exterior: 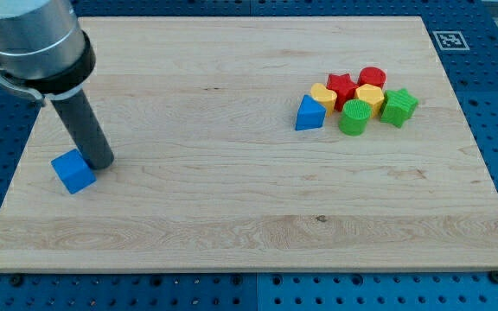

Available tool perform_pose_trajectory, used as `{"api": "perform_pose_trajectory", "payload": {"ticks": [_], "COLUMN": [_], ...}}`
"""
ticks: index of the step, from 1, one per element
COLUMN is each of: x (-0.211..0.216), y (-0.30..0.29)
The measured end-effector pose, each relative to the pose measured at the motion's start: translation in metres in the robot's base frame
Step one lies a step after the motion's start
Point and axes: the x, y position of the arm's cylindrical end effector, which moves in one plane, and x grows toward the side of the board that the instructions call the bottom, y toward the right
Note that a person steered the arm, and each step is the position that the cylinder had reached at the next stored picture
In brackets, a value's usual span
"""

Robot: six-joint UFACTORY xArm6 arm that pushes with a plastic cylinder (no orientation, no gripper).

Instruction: Move the blue cube to the bottom left corner

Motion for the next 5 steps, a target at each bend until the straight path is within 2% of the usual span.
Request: {"api": "perform_pose_trajectory", "payload": {"ticks": [1, 3, 5], "x": [-0.023, -0.024, -0.016], "y": [-0.008, -0.008, -0.034]}}
